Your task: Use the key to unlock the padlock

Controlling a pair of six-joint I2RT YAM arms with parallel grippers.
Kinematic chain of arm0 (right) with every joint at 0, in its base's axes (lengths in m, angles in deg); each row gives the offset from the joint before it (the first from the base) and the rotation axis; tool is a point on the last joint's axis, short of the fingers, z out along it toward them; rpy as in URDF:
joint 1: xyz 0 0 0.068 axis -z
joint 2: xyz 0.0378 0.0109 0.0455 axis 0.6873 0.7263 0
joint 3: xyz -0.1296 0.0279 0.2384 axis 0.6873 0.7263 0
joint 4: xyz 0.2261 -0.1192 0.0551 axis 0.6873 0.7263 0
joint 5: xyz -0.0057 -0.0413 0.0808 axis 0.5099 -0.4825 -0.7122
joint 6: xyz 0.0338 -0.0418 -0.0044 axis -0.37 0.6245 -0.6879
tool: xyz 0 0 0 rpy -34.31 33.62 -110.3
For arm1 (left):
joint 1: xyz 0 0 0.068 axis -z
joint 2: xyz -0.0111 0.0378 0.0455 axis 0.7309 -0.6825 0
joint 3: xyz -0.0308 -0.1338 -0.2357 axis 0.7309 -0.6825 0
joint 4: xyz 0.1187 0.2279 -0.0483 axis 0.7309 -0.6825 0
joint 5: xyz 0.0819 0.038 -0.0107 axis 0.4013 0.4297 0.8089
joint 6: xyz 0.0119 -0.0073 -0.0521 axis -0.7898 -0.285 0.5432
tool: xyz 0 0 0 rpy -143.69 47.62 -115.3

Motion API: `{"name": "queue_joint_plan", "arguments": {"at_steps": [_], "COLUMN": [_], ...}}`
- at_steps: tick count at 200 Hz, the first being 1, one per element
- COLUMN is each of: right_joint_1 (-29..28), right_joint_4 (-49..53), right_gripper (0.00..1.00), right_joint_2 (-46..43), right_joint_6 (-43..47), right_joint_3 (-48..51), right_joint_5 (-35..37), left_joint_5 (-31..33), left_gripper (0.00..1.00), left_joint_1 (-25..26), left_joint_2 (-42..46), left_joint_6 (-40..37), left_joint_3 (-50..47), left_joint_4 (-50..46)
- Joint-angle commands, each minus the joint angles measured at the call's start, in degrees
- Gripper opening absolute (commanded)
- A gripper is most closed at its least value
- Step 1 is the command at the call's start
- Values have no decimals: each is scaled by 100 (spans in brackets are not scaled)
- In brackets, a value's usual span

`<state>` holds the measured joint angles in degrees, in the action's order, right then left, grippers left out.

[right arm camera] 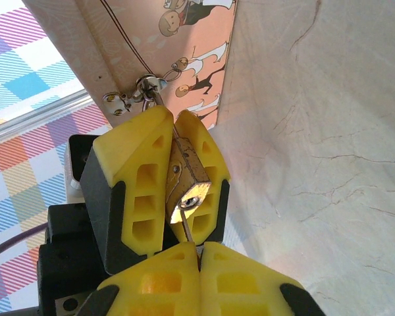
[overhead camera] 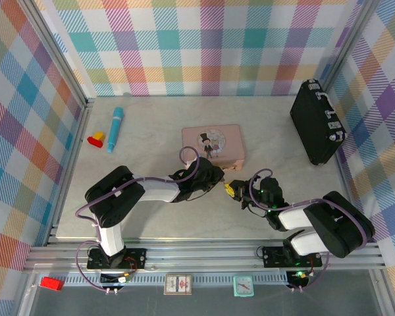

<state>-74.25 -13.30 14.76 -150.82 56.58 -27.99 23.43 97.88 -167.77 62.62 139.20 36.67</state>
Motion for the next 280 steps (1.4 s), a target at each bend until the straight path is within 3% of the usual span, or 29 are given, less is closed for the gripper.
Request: {"name": "queue_joint_plan", "arguments": {"at_steps": [1, 176, 280], "right_joint_1": [-38, -26, -28], "right_joint_4": [-129, 640, 184], "right_gripper": [0, 0, 0], "right_joint_2": [47, -542, -171], "right_joint_6": [82, 174, -36], "right_joint_3": [-119, -88, -92], "right_joint_5": [23, 149, 82], "left_joint_5": [-260, -303, -286], "left_gripper": [0, 0, 0], "left_joint_1": [103, 105, 103], "left_joint_2": [101, 150, 183], "left_joint_6": [105, 153, 188], "left_joint_3": [134, 176, 132], "left_joint_4": [685, 678, 745]}}
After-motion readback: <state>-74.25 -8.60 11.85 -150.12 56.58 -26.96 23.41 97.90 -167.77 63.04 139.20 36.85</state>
